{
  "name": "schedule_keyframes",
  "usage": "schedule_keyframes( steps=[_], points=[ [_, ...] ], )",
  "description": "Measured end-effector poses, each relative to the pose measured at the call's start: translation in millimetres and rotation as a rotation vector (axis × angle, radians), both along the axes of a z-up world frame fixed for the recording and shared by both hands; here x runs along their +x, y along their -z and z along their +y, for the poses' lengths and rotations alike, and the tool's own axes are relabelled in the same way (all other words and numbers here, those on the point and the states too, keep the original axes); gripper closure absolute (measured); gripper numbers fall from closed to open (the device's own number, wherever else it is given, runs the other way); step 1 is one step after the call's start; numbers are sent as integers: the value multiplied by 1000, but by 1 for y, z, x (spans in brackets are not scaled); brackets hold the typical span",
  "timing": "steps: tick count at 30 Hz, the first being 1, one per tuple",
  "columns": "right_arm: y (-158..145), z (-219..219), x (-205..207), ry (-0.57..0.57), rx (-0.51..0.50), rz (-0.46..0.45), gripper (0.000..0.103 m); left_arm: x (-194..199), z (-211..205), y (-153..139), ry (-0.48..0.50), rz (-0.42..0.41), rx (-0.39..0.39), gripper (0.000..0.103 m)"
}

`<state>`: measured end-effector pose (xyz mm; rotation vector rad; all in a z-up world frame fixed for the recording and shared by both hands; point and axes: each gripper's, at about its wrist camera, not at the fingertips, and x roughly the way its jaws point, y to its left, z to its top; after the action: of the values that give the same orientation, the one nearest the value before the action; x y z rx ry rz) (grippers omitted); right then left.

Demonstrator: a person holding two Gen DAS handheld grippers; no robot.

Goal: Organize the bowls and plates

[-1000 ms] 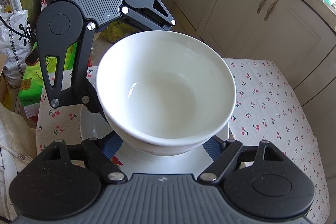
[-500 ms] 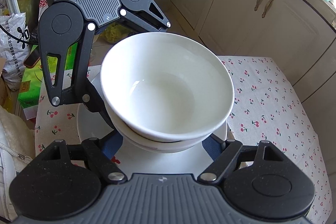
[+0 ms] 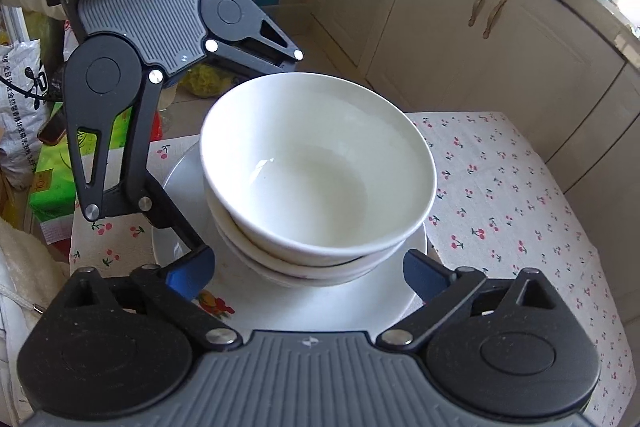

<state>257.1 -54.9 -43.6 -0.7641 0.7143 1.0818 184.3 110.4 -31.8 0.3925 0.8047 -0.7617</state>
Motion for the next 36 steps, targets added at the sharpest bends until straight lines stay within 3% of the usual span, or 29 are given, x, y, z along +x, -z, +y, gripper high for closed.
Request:
schedule_keyframes(
  steps=[6, 10, 14, 18, 24, 29, 36],
  points=[
    [-8, -11, -15, 59, 15, -42, 0, -23, 6, -14, -86, -61, -21, 7],
    [-14, -22, -29, 159, 24, -88, 0, -52, 7, -22, -171, -149, -34, 5],
    [-19, -37, -42, 325, 64, -99, 0, -83, 3, -27, -290, -224, -84, 1],
    [-25, -50, -59, 534, 142, -85, 0, -108, -8, -31, -471, -285, -113, 1],
    [-24, -67, -94, 837, 221, -91, 0, -137, -26, -41, -716, -303, -195, 1],
    [-26, -78, -130, 927, 291, -77, 0, -156, -40, -39, -800, -291, -234, 1],
    [-34, -77, -157, 969, 291, -168, 0, -177, -42, -44, -864, -286, -269, 1]
  ],
)
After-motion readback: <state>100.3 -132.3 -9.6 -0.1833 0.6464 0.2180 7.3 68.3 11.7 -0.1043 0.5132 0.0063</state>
